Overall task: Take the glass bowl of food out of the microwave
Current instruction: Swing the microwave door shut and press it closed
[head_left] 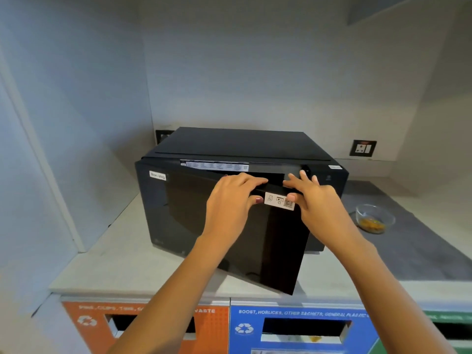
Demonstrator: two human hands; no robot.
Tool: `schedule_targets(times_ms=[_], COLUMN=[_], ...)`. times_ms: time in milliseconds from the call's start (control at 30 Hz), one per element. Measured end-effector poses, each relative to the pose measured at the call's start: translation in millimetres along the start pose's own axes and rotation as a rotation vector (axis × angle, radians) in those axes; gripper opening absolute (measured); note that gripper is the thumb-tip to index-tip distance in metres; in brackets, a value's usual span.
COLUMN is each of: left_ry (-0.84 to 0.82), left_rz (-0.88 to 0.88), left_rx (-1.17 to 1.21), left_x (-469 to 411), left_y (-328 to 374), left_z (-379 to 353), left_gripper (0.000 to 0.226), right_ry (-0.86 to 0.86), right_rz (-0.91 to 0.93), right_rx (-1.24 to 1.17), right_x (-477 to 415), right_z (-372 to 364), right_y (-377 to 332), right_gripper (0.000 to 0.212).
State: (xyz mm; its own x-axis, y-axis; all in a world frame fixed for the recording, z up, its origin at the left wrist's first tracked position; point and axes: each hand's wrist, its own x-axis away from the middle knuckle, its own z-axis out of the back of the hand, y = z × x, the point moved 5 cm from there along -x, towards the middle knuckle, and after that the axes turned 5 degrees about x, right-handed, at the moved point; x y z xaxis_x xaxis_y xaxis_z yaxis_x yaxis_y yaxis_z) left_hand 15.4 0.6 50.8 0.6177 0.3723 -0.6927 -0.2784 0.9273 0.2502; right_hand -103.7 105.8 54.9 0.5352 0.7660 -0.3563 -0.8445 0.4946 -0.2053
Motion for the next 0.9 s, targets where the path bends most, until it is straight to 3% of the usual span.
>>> schedule_targets(times_ms=[267, 433, 633, 900], left_ry=[-0.044, -0.030, -0.135, -0.083], left_rz=[-0.036, -0.006, 0.076, 0.120], left_rx=[-0.105, -0.078, -0.096, -0.100], left_x=[-33.3, -46.7, -61.1, -59.7], left_y=[-14.1, -22.0, -33.2, -31.7], left_z=[-25.8, -40.3, -61.1, -56.5], left_gripper=[0.045, 0.042, 0.049, 0.048], right_ry=[0.012, 0.039, 0.119, 0.225], right_rz=[0.051, 0.106, 0.130, 0.156], right_rx=[0.009, 0.053, 0.112, 0.117], right_x=[-47.8, -67.2, -74.7, -72.2], right_z=[-19.7, -25.9, -29.7, -32.5], right_y=[26.6, 29.2, 29.2, 28.6], right_gripper=[0.064, 0.063, 0.057, 0.059])
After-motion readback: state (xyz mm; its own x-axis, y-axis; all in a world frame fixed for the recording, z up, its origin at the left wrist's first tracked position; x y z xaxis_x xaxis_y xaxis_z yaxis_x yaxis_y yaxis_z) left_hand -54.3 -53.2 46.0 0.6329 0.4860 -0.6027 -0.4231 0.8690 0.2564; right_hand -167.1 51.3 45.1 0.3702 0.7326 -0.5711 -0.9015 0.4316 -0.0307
